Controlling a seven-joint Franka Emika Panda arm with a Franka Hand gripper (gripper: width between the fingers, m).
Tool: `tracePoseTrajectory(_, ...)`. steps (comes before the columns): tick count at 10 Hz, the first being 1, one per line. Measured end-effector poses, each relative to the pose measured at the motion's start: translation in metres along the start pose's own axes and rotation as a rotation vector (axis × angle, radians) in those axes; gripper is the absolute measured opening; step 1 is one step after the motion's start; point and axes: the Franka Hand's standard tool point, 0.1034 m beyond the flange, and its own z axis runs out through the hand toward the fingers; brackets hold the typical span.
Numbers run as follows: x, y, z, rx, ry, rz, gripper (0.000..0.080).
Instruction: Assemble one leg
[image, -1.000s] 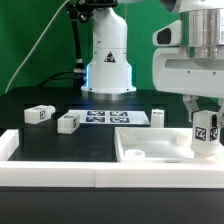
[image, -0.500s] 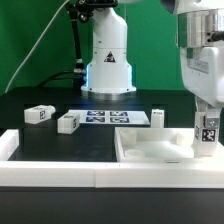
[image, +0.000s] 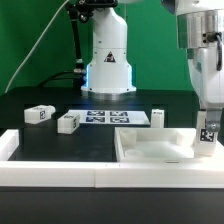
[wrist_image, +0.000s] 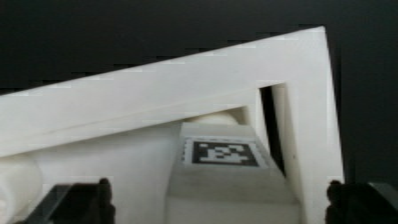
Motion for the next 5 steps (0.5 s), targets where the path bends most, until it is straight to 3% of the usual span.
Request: tracePoseTrajectory(5, -0.0029, 0.0018, -0.0006, -0.025, 0.000, -0.439, 0.0649)
